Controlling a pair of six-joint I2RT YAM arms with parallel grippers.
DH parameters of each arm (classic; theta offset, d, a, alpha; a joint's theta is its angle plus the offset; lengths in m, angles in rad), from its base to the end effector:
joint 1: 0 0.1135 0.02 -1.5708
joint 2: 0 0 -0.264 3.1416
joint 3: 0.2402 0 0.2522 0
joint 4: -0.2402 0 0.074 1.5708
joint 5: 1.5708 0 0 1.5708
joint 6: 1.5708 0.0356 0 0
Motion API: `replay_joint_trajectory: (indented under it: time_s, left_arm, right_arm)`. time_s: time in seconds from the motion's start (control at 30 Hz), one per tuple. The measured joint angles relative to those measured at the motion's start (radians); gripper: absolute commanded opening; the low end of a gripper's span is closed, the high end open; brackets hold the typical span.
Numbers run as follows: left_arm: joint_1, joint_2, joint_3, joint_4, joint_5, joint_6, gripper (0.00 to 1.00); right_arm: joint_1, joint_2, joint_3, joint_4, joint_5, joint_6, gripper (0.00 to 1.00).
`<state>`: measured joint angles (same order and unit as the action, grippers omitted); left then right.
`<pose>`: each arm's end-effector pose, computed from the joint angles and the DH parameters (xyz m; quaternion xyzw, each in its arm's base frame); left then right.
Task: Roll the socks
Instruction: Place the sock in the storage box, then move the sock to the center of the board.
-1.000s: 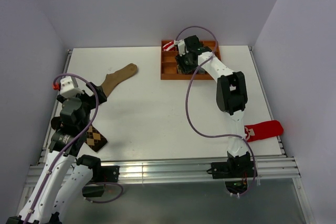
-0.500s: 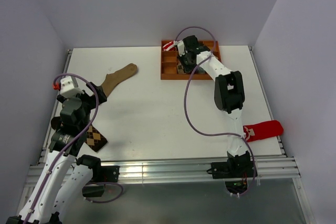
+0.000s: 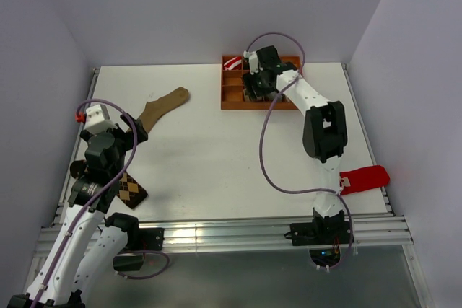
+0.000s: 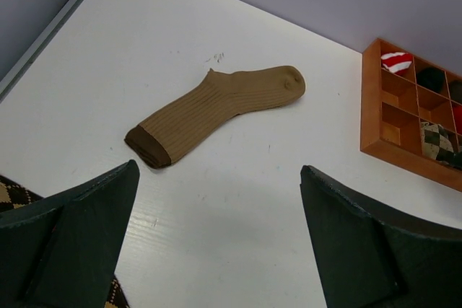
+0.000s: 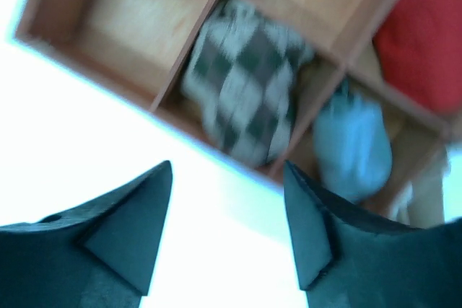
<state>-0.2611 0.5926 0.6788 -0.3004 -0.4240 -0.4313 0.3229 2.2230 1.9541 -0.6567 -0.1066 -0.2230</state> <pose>0.1428 -0.0230 0.3192 -0.1962 0.7472 -0.0540 0.6326 0.4712 0.1617 0.2287 -0.2716 0.9075 0.0663 0.3137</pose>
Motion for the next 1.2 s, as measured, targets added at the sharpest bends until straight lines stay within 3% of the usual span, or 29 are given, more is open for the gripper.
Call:
replay_joint_trajectory:
  time_s: [0.2, 0.43, 0.6, 0.63, 0.7, 0.93, 1.2]
  left_arm:
    - [0.000, -0.006, 0.000, -0.005, 0.001, -0.003, 1.00]
    - [0.000, -0.009, 0.000, -0.011, 0.003, -0.008, 0.99]
    - [0.000, -0.006, 0.000, -0.021, -0.001, -0.027, 0.99]
    - [0.000, -0.005, 0.000, -0.023, -0.002, -0.035, 1.00]
    - [0.000, 0.004, 0.003, -0.042, -0.009, -0.067, 0.99]
    - [0.002, 0.116, 0.020, -0.195, -0.056, -0.283, 0.99]
    - [0.011, 0.373, -0.060, -0.266, -0.087, -0.528, 0.99]
  right_arm:
    - [0.000, -0.326, -0.200, 0.039, 0.021, 0.108, 0.74]
    - [0.000, -0.869, -0.571, 0.216, 0.100, 0.307, 0.75]
    - [0.000, -1.205, -0.809, 0.263, 0.137, 0.447, 0.86]
    - [0.000, -1.267, -0.849, 0.271, 0.141, 0.470, 0.94]
    - [0.000, -1.369, -0.910, 0.272, 0.145, 0.516, 0.99]
    - [0.000, -1.610, -1.092, 0.291, 0.092, 0.635, 1.00]
    - [0.000, -1.579, -1.225, 0.317, -0.056, 0.725, 1.00]
